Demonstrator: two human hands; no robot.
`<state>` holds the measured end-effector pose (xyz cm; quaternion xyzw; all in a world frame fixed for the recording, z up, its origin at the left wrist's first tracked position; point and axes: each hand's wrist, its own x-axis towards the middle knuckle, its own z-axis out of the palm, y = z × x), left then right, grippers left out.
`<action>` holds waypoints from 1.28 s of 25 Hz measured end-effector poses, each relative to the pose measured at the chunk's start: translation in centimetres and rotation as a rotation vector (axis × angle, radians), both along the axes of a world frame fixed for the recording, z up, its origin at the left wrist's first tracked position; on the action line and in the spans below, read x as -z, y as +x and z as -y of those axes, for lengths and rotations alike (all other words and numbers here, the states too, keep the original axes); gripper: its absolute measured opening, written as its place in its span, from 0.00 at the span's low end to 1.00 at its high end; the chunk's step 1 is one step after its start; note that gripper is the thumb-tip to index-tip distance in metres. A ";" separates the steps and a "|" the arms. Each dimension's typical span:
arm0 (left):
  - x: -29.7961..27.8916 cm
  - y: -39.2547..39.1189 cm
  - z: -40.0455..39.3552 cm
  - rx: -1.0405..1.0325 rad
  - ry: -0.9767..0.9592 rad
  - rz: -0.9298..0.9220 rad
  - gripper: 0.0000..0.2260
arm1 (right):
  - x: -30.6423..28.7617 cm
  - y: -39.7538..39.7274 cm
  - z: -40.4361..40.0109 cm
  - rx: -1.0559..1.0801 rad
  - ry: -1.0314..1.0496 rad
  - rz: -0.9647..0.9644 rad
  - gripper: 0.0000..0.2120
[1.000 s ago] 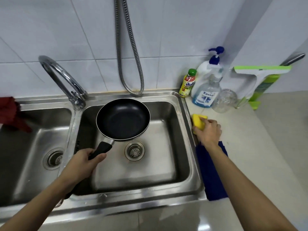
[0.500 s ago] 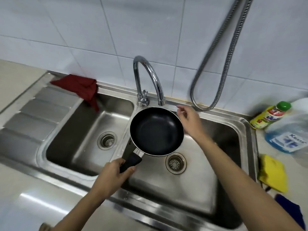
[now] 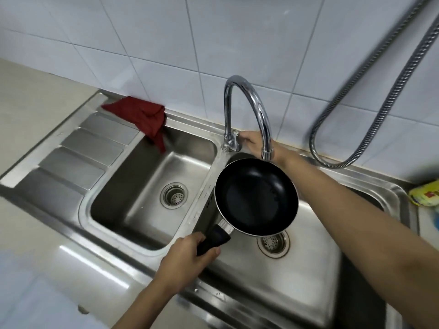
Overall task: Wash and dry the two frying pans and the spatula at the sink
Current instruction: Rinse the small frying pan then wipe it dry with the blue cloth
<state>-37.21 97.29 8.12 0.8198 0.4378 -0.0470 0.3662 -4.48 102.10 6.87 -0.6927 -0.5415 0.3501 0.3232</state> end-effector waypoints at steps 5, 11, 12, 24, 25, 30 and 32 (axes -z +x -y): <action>-0.7 0.3 0.4 -0.003 -0.024 0.015 0.14 | 6.9 4.5 -2.5 -0.208 -0.097 0.105 0.21; -0.5 -0.1 1.0 -0.029 -0.038 0.044 0.14 | 0.1 -0.9 8.9 0.375 0.026 0.337 0.15; -0.4 -0.1 1.2 -0.035 -0.054 0.048 0.15 | 0.7 -1.3 11.5 0.518 0.063 0.304 0.14; 0.1 3.0 3.6 0.155 0.085 -0.073 0.08 | 3.9 -8.6 23.2 1.054 -0.028 -0.322 0.06; 0.3 3.1 3.9 0.197 0.179 -0.115 0.07 | 3.6 -8.8 23.5 1.068 -0.029 -0.294 0.05; 1.3 0.4 4.6 0.229 0.333 -0.046 0.09 | 1.4 -10.7 22.2 0.970 0.024 -0.031 0.11; 1.3 -1.0 3.4 0.240 0.311 -0.033 0.08 | 1.1 -11.5 20.6 0.880 0.040 -0.065 0.18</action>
